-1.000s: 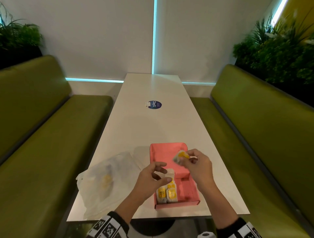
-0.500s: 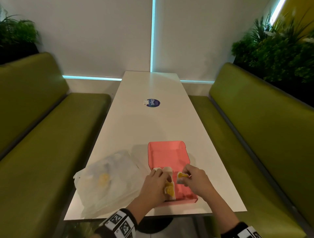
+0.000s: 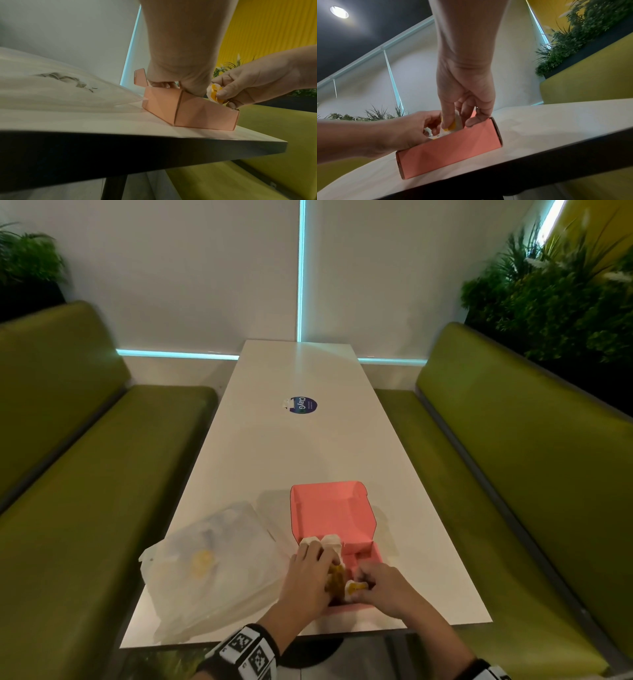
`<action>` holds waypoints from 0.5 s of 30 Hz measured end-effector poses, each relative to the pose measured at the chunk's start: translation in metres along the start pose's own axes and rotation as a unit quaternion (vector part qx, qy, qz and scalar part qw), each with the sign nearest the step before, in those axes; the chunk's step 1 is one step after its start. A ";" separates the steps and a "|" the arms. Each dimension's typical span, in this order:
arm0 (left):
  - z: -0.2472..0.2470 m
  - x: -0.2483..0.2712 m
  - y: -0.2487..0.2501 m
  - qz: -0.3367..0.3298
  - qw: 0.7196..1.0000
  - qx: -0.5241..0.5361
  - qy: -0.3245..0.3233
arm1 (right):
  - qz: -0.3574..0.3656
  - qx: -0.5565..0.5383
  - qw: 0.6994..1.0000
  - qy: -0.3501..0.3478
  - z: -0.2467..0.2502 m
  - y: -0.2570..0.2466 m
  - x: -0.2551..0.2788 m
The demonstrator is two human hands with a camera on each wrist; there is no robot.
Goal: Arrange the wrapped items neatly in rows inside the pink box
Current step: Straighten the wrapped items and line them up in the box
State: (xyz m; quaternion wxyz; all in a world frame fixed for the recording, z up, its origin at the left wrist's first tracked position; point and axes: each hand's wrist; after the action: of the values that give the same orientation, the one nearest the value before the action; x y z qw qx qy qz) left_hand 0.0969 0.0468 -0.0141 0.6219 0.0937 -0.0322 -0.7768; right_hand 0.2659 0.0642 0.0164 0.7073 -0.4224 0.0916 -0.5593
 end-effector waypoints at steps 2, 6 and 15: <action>-0.001 0.000 -0.001 0.002 1.000 0.007 0.002 | 0.011 -0.005 1.000 -0.009 0.000 0.001 -0.001; -0.002 -0.002 -0.003 0.000 1.000 0.021 0.009 | 0.025 -0.010 0.999 -0.035 -0.003 -0.003 -0.003; -0.005 -0.008 -0.007 0.007 0.999 0.028 0.014 | 0.019 -0.018 0.997 -0.077 -0.012 -0.009 -0.008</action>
State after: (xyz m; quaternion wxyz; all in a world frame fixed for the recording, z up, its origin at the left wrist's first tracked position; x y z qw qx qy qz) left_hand 0.0932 0.0567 -0.0189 0.6247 0.1221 -0.0458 -0.7699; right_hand 0.2497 0.0655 0.0123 0.7152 -0.4748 0.0553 -0.5099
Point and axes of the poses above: each hand's wrist, its own x-axis away from the middle knuckle, its own z-axis out of the back of the hand, y = z × x, and after that the axes turned 8 degrees about -x, right-handed
